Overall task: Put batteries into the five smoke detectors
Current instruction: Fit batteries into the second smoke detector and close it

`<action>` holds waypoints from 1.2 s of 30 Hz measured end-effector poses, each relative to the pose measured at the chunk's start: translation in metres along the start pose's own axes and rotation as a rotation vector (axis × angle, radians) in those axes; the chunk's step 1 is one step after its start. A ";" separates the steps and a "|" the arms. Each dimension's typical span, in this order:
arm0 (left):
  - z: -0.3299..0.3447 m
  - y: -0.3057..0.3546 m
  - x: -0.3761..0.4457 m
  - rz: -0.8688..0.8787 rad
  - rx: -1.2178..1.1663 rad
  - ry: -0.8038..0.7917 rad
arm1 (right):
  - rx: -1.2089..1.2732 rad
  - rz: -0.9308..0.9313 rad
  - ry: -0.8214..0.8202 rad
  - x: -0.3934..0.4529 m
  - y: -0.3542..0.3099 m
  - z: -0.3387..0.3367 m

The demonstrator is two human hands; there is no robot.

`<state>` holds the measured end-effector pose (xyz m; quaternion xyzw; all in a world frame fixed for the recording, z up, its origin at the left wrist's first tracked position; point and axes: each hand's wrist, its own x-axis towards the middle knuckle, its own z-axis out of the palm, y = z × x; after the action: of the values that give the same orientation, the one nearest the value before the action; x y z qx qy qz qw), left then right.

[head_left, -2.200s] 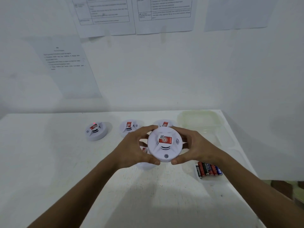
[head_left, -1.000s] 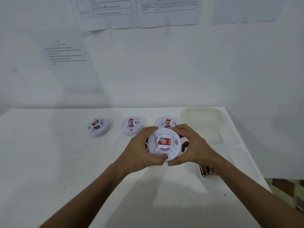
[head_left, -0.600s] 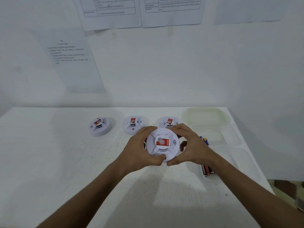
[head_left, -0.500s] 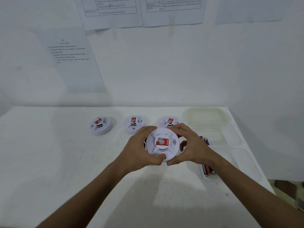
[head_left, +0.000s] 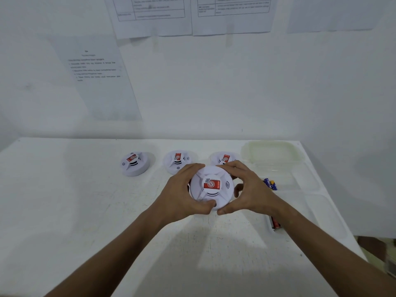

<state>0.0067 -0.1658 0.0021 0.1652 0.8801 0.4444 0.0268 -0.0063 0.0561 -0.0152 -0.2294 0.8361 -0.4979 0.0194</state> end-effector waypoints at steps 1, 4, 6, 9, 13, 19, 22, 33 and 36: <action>0.000 0.000 0.000 0.004 -0.001 0.001 | -0.001 0.002 -0.001 0.000 0.000 0.000; -0.001 -0.001 0.000 0.009 -0.012 -0.005 | 0.004 -0.004 0.000 0.000 -0.001 0.001; -0.001 -0.001 0.000 0.005 -0.011 -0.011 | 0.005 0.003 0.000 0.000 -0.002 0.001; -0.003 0.002 -0.002 0.016 -0.005 -0.003 | 0.006 0.010 0.000 -0.001 -0.005 0.000; -0.003 0.002 -0.003 0.040 -0.028 0.011 | 0.015 0.001 0.001 -0.002 -0.008 -0.002; -0.013 0.009 -0.007 0.080 0.010 -0.026 | 0.045 0.009 -0.022 -0.003 -0.015 -0.008; -0.021 0.005 -0.008 0.120 0.044 -0.107 | 0.053 0.021 -0.048 -0.003 -0.017 -0.010; -0.063 -0.020 -0.026 0.076 -0.004 -0.136 | 0.131 0.050 -0.119 0.012 -0.039 0.029; -0.077 -0.033 -0.031 0.059 0.001 -0.144 | 0.136 0.047 -0.105 0.016 -0.046 0.045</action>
<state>0.0122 -0.2531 0.0190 0.2223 0.8708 0.4317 0.0767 0.0078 -0.0061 0.0044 -0.2336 0.8032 -0.5405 0.0903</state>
